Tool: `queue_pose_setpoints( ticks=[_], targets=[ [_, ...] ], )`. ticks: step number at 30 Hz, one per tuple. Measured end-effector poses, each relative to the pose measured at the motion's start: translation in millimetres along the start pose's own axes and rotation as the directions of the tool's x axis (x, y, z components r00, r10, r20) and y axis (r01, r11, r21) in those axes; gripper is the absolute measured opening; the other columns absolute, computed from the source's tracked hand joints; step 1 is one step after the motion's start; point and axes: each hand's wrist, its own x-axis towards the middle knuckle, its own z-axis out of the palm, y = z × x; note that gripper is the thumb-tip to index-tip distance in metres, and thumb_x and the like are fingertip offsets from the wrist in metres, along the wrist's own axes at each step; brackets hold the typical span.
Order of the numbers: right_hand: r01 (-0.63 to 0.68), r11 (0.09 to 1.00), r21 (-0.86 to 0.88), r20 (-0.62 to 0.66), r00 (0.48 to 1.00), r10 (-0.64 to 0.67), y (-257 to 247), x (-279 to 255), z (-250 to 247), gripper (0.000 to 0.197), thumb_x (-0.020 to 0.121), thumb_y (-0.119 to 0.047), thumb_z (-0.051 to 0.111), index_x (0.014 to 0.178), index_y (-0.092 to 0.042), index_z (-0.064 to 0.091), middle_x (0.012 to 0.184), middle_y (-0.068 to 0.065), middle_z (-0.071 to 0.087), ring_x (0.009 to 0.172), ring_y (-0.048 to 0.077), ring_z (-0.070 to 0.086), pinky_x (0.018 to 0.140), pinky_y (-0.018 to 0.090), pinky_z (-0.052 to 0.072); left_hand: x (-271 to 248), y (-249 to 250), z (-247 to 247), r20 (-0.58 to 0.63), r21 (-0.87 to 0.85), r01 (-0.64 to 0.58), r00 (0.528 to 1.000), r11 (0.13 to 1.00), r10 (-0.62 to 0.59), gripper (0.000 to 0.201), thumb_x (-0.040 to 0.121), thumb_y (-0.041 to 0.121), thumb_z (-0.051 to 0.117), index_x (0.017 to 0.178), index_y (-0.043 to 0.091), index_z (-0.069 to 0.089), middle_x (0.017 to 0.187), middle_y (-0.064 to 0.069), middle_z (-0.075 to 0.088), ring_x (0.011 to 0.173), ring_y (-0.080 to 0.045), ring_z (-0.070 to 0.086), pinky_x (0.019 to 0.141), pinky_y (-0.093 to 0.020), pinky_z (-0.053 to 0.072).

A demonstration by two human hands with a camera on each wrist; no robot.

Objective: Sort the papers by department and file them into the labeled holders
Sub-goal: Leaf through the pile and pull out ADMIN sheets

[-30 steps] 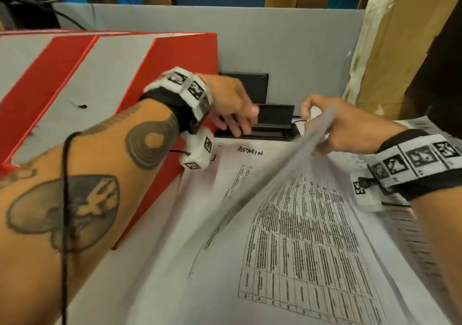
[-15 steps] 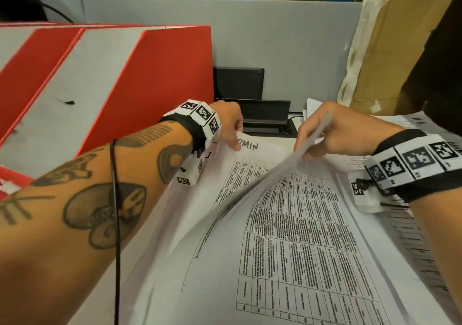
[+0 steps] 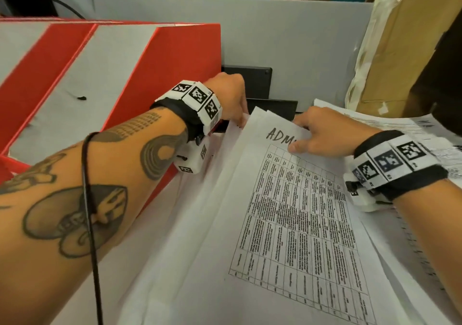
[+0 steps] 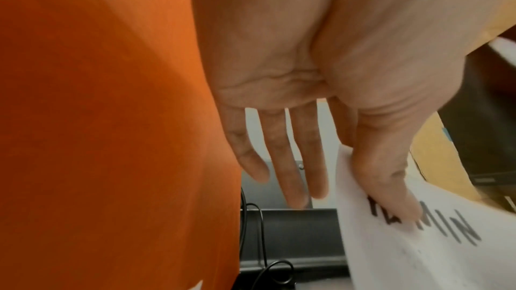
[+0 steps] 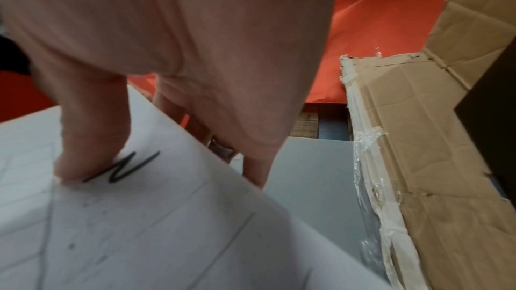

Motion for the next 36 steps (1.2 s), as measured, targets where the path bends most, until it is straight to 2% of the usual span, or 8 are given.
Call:
queue_pose_setpoints(
  ticks=[5,9,11,14,19,26,31,36],
  targets=[
    [0.066,0.994,-0.088,-0.070,0.995,-0.072,-4.0,7.1,4.7,0.037,0.088,-0.027,0.079,0.124,-0.021,0.074,0.143,-0.011,0.052,0.124,0.013,0.054,0.098,0.031,0.047,-3.2,2.2,-9.9,0.067,-0.204,-0.131,0.987,0.970,0.147,0.007,0.084,0.019,0.082,0.089,0.024,0.084,0.080,0.004,0.079,0.079,-0.018,0.076,0.080,-0.031,0.062],
    [0.103,0.991,0.084,-0.149,0.985,-0.089,-2.0,-2.0,-1.0,0.037,0.074,-0.006,0.086,0.082,-0.038,0.070,0.075,-0.026,0.068,0.074,-0.004,0.066,0.061,0.010,0.045,-9.6,6.6,-16.3,0.256,-0.559,-0.085,0.928,0.825,0.269,0.019,0.102,0.023,0.063,0.101,0.016,0.081,0.086,-0.005,0.080,0.070,-0.014,0.069,0.072,-0.030,0.056],
    [0.152,0.973,0.175,-0.190,0.975,-0.118,3.8,-4.8,-1.8,0.052,0.065,0.005,0.086,0.078,-0.036,0.055,0.070,-0.017,0.064,0.067,0.005,0.061,0.058,0.021,0.045,-4.8,6.0,-14.1,0.302,-0.686,0.075,0.934,0.724,0.190,0.046,0.109,0.045,0.041,0.111,0.014,0.075,0.093,-0.007,0.080,0.079,-0.017,0.076,0.072,-0.028,0.056],
    [0.200,0.948,0.248,-0.129,0.977,-0.172,8.5,-8.0,-2.7,0.058,0.062,0.008,0.089,0.098,-0.030,0.063,0.077,-0.014,0.068,0.070,0.005,0.063,0.065,0.033,0.053,6.1,-0.8,2.4,0.291,-0.458,0.096,0.956,0.884,0.047,0.043,0.103,0.054,0.050,0.104,0.019,0.075,0.091,0.002,0.080,0.087,-0.016,0.077,0.071,-0.029,0.054],
    [0.256,0.923,0.286,-0.038,0.966,-0.256,14.1,-6.3,-2.2,0.049,0.066,0.015,0.085,0.067,-0.034,0.078,0.080,0.000,0.076,0.079,0.021,0.072,0.081,0.053,0.060,9.6,-11.6,42.6,0.419,0.218,-0.028,0.906,0.976,-0.068,0.061,0.070,0.058,0.086,0.119,0.024,0.075,0.111,0.010,0.074,0.104,-0.018,0.069,0.095,-0.041,0.056],
    [0.230,0.927,0.297,-0.060,0.973,-0.222,17.1,-5.1,-3.5,0.046,0.070,0.008,0.086,0.068,-0.037,0.079,0.082,-0.002,0.079,0.083,0.019,0.075,0.084,0.052,0.061,11.3,-7.6,37.9,0.242,0.154,-0.026,0.970,0.988,-0.012,0.039,0.075,0.038,0.090,0.107,0.021,0.075,0.101,0.004,0.073,0.093,-0.017,0.069,0.083,-0.035,0.061],
    [0.167,0.945,0.282,-0.034,0.986,-0.164,11.9,-7.6,-5.8,0.044,0.073,0.002,0.086,0.077,-0.041,0.076,0.077,-0.021,0.076,0.076,-0.001,0.071,0.075,0.028,0.053,10.8,-4.0,28.7,0.137,0.120,0.002,0.990,0.993,-0.019,0.015,0.083,0.031,0.085,0.092,0.021,0.080,0.089,0.001,0.075,0.078,-0.017,0.068,0.058,-0.027,0.052],
    [0.145,0.946,0.291,-0.012,0.989,-0.148,4.9,-14.3,-14.9,0.031,0.075,0.001,0.087,0.093,-0.024,0.082,0.089,-0.015,0.080,0.088,0.006,0.076,0.086,0.035,0.059,5.3,-3.8,29.5,0.116,0.126,0.054,0.991,0.991,-0.069,0.024,0.086,0.030,0.082,0.106,0.018,0.077,0.097,-0.002,0.073,0.086,-0.023,0.069,0.079,-0.039,0.061]
  ],
)
